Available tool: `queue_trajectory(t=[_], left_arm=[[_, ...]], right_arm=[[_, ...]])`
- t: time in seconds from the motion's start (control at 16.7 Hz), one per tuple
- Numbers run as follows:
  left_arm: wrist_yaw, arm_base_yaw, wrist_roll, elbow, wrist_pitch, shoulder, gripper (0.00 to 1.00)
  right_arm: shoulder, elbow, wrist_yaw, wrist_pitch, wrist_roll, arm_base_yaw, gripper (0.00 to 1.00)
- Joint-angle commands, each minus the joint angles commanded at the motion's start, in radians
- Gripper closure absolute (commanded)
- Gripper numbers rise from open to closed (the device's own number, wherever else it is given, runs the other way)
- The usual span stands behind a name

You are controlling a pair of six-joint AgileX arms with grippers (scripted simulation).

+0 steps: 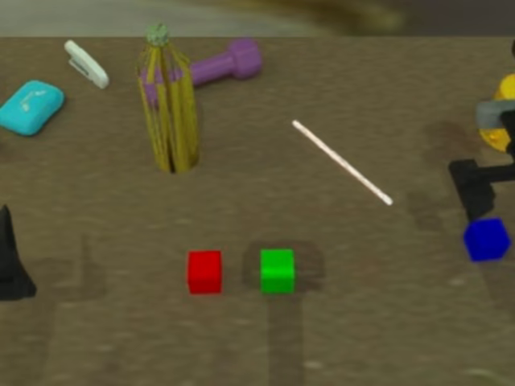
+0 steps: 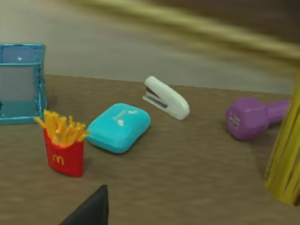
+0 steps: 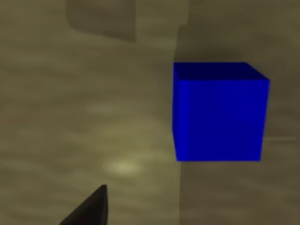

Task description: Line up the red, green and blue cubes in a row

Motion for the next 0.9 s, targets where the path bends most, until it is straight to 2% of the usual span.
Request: queue_trajectory(t=[0.24, 0.6, 0.9], left_arm=[[0.007, 0.031, 0.079, -0.077, 0.08, -0.12, 0.0], [0.008, 0.032, 0.082, -0.08, 0.083, -0.125, 0.0], [0.008, 0.032, 0.082, -0.08, 0.083, -0.125, 0.0]], right_arm=[[0.093, 0.08, 0.0, -0.046, 0.001, 0.008, 0.0], [0.1, 0.083, 0.0, -0.045, 0.001, 0.004, 0.0], [0.166, 0.0, 0.001, 0.109, 0.002, 0.008, 0.0]])
